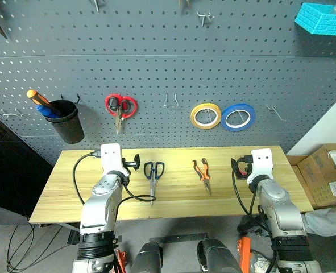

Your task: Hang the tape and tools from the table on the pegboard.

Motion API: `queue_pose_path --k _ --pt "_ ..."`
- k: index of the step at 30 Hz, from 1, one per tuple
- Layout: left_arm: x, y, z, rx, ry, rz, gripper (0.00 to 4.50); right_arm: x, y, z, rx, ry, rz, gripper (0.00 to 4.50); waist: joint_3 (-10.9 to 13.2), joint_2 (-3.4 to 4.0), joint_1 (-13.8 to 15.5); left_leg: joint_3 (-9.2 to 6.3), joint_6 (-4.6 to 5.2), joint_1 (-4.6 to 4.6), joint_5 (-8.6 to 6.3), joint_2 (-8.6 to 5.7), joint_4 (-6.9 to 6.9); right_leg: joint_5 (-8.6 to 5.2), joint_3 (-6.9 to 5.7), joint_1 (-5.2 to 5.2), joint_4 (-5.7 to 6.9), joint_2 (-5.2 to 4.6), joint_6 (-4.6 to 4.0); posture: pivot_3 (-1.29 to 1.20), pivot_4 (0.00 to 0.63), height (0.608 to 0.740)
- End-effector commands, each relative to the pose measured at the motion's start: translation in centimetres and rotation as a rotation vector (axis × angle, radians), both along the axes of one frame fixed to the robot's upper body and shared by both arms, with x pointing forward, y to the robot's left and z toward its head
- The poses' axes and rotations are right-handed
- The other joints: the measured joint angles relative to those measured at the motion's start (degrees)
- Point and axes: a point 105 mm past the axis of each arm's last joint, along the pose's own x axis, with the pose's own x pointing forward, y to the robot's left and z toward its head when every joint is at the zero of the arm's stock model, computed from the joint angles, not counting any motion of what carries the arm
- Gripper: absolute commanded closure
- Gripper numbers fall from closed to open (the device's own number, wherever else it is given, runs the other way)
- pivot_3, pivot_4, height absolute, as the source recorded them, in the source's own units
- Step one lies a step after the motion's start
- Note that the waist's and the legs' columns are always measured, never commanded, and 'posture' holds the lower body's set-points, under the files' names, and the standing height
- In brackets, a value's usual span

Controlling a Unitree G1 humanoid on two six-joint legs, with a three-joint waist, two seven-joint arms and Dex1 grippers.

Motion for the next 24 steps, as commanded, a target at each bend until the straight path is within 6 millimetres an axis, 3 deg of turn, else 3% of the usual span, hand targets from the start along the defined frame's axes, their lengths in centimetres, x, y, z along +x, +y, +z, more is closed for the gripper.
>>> queue_pose_path --k 1,24 --pt "0.27 0.15 1.84 -0.006 -0.073 0.007 0.06 0.37 -0.28 1.39 -0.011 -0.057 -0.008 0.00 0.0 0.00 0.0 0.00 0.00 0.00 0.00 0.00 0.00 0.00 0.00 0.00 0.00 0.00 0.00 0.03 0.115 0.740" --pt "0.39 0.79 1.89 0.013 -0.079 0.030 0.06 0.45 -0.21 1.37 -0.011 -0.056 -0.004 0.00 0.0 0.00 0.0 0.00 0.00 0.00 0.00 0.00 0.00 -0.01 0.00 0.00 0.00 0.00 -0.02 0.04 0.119 0.740"
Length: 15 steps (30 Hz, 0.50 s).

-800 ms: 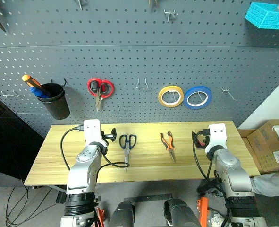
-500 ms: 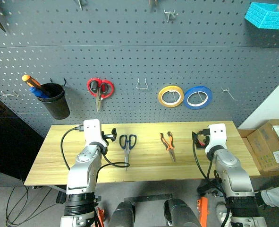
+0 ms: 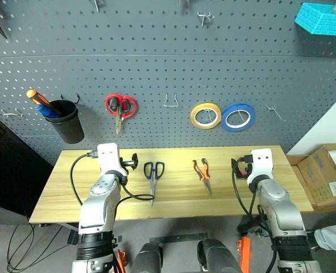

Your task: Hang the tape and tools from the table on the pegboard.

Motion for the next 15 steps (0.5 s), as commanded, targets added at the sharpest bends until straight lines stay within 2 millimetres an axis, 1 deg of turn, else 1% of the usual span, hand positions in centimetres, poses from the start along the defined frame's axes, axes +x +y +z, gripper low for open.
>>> queue_pose_path --k 1,5,7,9,12,13,15 --pt "0.4 0.1 1.6 0.014 -0.063 -0.002 0.06 0.3 -0.2 1.3 -0.012 -0.055 -0.004 0.00 0.0 0.00 0.0 -0.01 0.00 0.00 0.00 0.00 0.00 0.00 0.00 0.00 0.00 0.00 0.00 0.03 0.122 0.740" --pt "0.3 -0.1 1.5 0.002 -0.058 -0.013 0.06 0.1 -0.3 1.3 -0.018 -0.048 0.003 0.00 0.0 0.00 0.0 0.00 0.00 0.00 0.00 0.00 0.00 -0.02 0.00 0.00 0.00 0.00 -0.03 0.03 0.129 0.740" --pt "0.3 -0.7 1.5 -0.015 -0.055 -0.045 0.06 0.0 -0.3 1.4 -0.025 -0.041 0.017 0.00 0.0 0.00 0.0 0.00 0.00 -0.01 0.00 0.00 0.00 -0.05 0.00 0.00 0.00 0.00 -0.09 0.03 0.140 0.740" --pt "0.3 -1.6 1.7 -0.034 -0.060 -0.084 0.06 -0.1 -0.2 1.5 -0.030 -0.033 0.037 0.00 0.0 0.00 0.0 0.00 0.00 -0.01 0.00 0.00 0.00 -0.06 0.00 0.00 0.00 0.00 -0.09 0.03 0.146 0.740" --pt "0.6 -3.1 2.3 -0.066 -0.069 -0.145 0.06 -0.2 0.0 1.5 -0.041 0.000 0.087 0.00 0.1 0.00 0.0 0.00 0.00 -0.02 0.00 0.00 0.01 -0.06 0.00 0.00 0.00 0.00 -0.10 0.03 0.170 0.740" --pt "0.7 -3.7 2.5 -0.076 -0.070 -0.171 0.06 -0.3 0.0 1.5 -0.039 0.014 0.101 0.00 0.3 -0.06 0.0 0.00 0.00 -0.02 0.00 0.00 0.01 -0.07 0.00 0.00 0.00 0.00 -0.11 0.03 0.187 0.740" --pt "0.8 -5.5 2.9 -0.121 -0.069 -0.248 0.06 -0.3 -0.2 1.3 -0.058 0.048 0.150 0.00 0.7 -0.14 0.0 -0.01 0.01 -0.01 0.00 0.02 0.02 -0.08 -0.02 0.01 0.00 0.00 -0.12 0.03 0.217 0.740"
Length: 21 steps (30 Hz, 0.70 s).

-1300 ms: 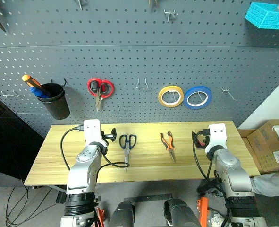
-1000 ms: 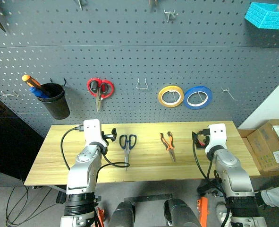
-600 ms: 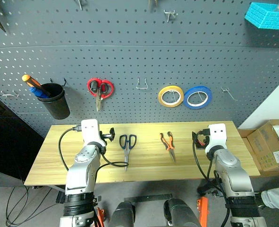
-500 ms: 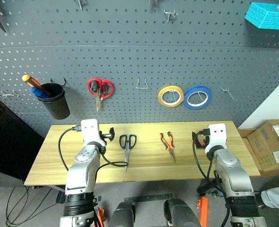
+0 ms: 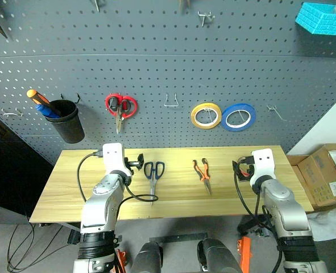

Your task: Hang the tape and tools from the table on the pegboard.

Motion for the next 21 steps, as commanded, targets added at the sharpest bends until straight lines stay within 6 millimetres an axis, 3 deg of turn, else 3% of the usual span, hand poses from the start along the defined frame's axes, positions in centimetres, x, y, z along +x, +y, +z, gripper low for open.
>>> queue_pose_path --k 1,12,16,21 --pt "0.4 -3.7 2.9 -0.077 -0.078 -0.153 0.06 0.1 0.0 1.3 -0.014 0.007 0.086 0.00 0.6 0.00 0.0 0.02 0.00 -0.02 0.00 0.01 0.01 0.00 0.00 0.00 0.00 0.00 0.00 0.03 0.227 0.740" --pt "-2.8 -14.7 3.3 -0.288 0.030 -0.564 0.06 1.1 -2.2 1.0 -0.044 0.160 0.204 0.00 6.5 0.00 -0.3 0.08 0.04 -0.36 -0.02 0.02 0.31 -0.04 0.06 -0.15 0.04 -0.02 0.07 0.02 0.362 0.740" --pt "-3.3 -17.2 3.3 -0.317 0.048 -0.608 0.06 1.9 -2.8 1.0 -0.064 0.178 0.217 0.00 7.9 -0.13 -0.2 0.10 0.10 -1.10 -0.06 -0.04 0.74 0.08 0.14 -0.88 0.53 -0.03 0.58 0.01 0.394 0.740" --pt "-4.3 -20.1 3.8 -0.374 0.066 -0.689 0.06 2.8 -3.2 1.5 -0.071 0.179 0.218 0.00 9.6 -0.06 -0.2 0.08 0.11 -1.12 -0.06 -0.04 0.83 0.04 0.15 -0.96 0.72 -0.04 0.65 0.00 0.416 0.740"
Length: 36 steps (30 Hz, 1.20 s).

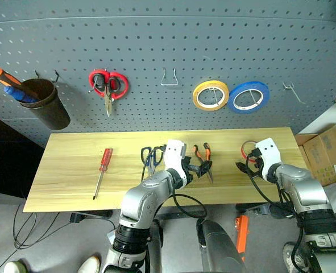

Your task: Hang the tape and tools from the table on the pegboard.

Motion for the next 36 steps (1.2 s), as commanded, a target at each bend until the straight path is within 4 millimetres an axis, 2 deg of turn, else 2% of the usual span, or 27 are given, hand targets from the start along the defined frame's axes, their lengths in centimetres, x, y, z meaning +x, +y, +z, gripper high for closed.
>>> queue_pose_path --k 1,9,14,22,30,34,36 --pt "-0.9 -2.9 1.4 -0.087 0.001 -0.071 0.06 0.7 -0.5 1.1 -0.012 -0.031 0.007 0.00 0.5 0.02 -0.1 0.03 0.00 0.00 0.00 -0.01 0.00 0.00 0.04 -0.01 -0.01 0.00 0.00 0.00 0.420 0.740" --pt "-1.2 -4.1 1.6 -0.110 0.015 -0.096 0.06 1.9 -0.7 1.7 -0.026 -0.040 0.024 0.00 2.4 -0.04 -0.1 0.13 0.00 -0.23 0.00 0.00 -0.04 -0.01 0.12 -0.25 -0.05 -0.01 0.06 0.00 0.440 0.740" --pt "-1.7 -4.3 1.6 -0.130 0.030 -0.120 0.06 2.8 -1.1 1.8 -0.032 -0.040 0.028 0.00 2.8 -0.05 -0.1 0.34 -0.01 -0.76 0.00 0.00 0.00 0.04 0.33 -0.98 0.12 0.00 0.13 0.00 0.452 0.740" --pt "-2.5 -5.6 3.1 -0.203 0.030 -0.185 0.06 3.8 -1.9 1.1 -0.001 0.013 -0.011 0.00 3.8 -0.16 -0.1 0.80 -0.01 -0.78 0.00 -0.04 0.01 0.20 0.86 -1.09 0.01 -0.01 0.40 0.00 0.469 0.740" --pt "-2.2 -5.8 4.0 -0.239 0.028 -0.186 0.06 3.9 -3.3 -0.1 0.161 0.134 -0.159 0.00 4.0 -0.42 -0.1 0.96 -0.01 -0.75 0.00 -0.04 0.06 0.28 1.07 -1.10 -0.03 0.01 0.54 0.00 0.467 0.740" --pt "-2.1 -5.8 4.1 -0.239 0.027 -0.180 0.00 3.9 -3.3 -0.1 0.156 0.128 -0.147 1.22 4.2 -0.70 -0.1 0.97 0.00 -0.76 0.00 -0.04 0.03 0.28 1.08 -1.10 -0.10 0.01 0.55 0.00 0.470 0.740" --pt "-2.1 -5.8 4.1 -0.239 0.028 -0.179 0.00 3.9 -3.2 -0.1 0.137 0.122 -0.135 2.00 4.2 -0.75 -0.1 0.97 0.00 -0.77 -0.01 -0.03 0.01 0.28 1.08 -1.11 -0.10 0.01 0.55 0.00 0.469 0.740"
